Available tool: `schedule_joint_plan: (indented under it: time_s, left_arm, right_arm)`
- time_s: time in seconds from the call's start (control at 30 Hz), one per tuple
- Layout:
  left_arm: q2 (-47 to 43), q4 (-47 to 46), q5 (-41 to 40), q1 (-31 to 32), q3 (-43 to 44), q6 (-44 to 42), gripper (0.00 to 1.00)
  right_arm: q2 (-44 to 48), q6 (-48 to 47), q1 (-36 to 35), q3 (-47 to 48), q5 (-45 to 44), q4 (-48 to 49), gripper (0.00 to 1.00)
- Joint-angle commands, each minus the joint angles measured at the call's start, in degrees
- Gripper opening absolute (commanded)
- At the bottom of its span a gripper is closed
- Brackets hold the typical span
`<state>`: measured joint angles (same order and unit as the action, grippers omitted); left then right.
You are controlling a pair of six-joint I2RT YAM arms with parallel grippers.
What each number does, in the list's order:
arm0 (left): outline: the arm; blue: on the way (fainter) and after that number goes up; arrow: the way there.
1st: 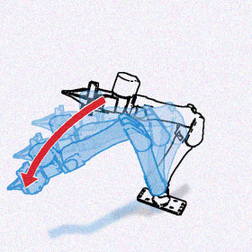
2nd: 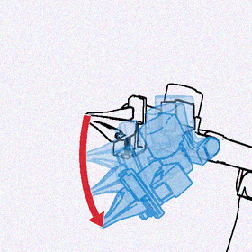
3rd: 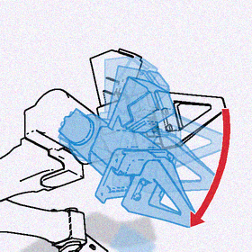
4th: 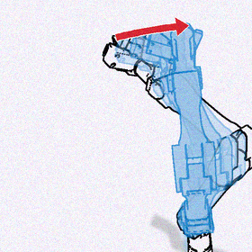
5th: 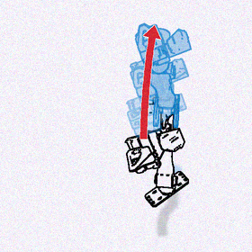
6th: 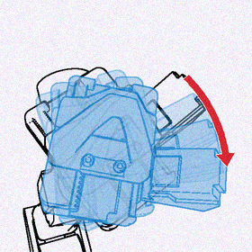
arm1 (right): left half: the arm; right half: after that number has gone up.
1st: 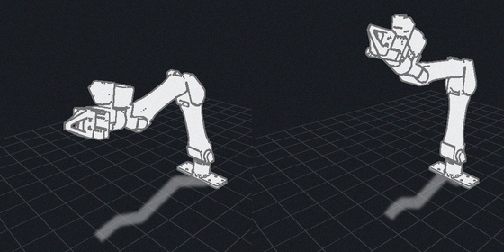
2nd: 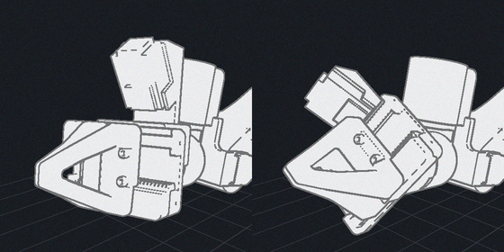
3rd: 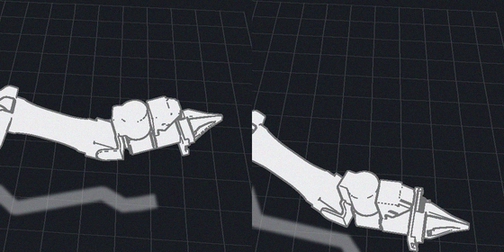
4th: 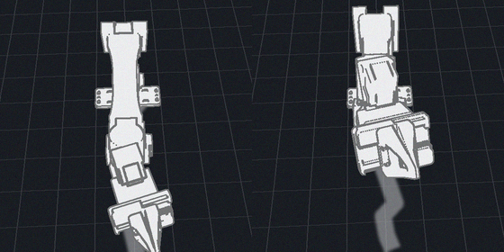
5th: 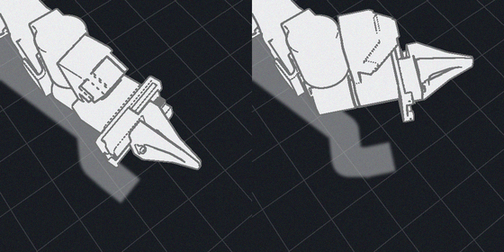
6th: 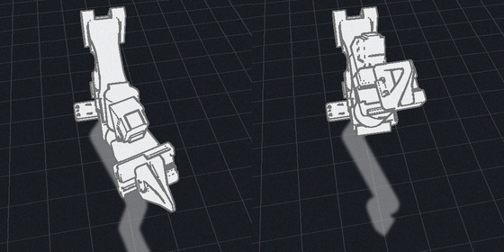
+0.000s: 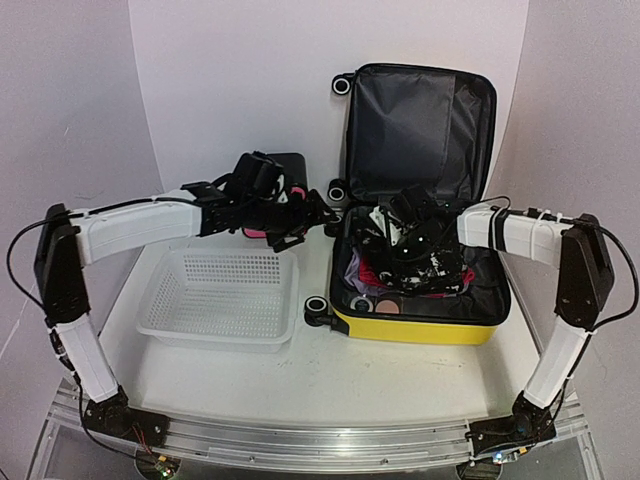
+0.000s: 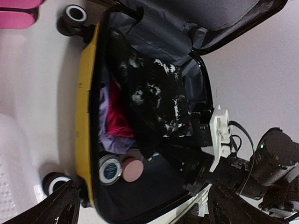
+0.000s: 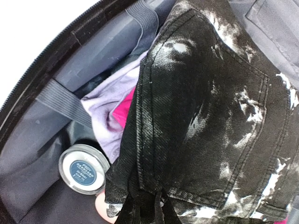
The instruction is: Open, take out, and arrange the luggage
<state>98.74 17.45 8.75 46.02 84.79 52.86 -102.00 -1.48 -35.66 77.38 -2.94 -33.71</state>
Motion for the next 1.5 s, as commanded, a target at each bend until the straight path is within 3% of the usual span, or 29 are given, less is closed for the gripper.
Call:
schedule_joint_plan:
  time_s: [0.0, 0.33, 0.53, 0.83, 1.07, 1.23, 1.33, 1.4, 1.47]
  left_arm:
    - [10.31, -1.55, 10.48, -0.03, 13.02, 7.62, 0.94]
    - [30.83, 2.26, 3.06, 1.69, 32.35, 9.29, 0.92]
    - [40.35, 2.74, 3.94, 2.51, 45.09, 8.52, 0.89]
    - [45.58, 4.12, -2.01, 5.05, 49.04, 7.69, 0.79]
    - [49.60, 5.18, -4.91, 5.40, 55.88, 2.22, 0.57]
    - [50.72, 5.14, -4.63, 5.49, 58.51, -1.64, 0.33]
    - [49.69, 4.99, -4.36, 5.56, 59.14, -5.31, 0.18]
    - [48.18, 4.80, -4.06, 5.57, 59.01, -8.37, 0.12]
    - [46.05, 4.64, -3.45, 5.61, 58.22, -10.67, 0.09]
  right_arm:
    - [4.44, 1.04, 1.61, -1.89, 6.77, 7.70, 0.00]
    - [8.38, 1.04, 3.45, -5.33, 10.21, 11.29, 0.00]
    - [9.40, 0.96, 3.49, -7.02, 11.26, 12.07, 0.00]
    - [10.76, 1.04, 3.48, -7.72, 12.51, 12.75, 0.00]
    - [10.54, 4.79, 3.49, -7.78, 12.14, 13.06, 0.00]
    - [11.79, 6.79, 3.49, -8.20, 12.88, 13.06, 0.01]
    - [13.43, 8.16, 3.48, -8.76, 12.86, 12.84, 0.16]
    - [14.96, 8.83, 3.49, -9.06, 12.90, 12.08, 0.46]
    - [17.32, 9.73, 3.49, -9.09, 12.00, 10.26, 0.69]
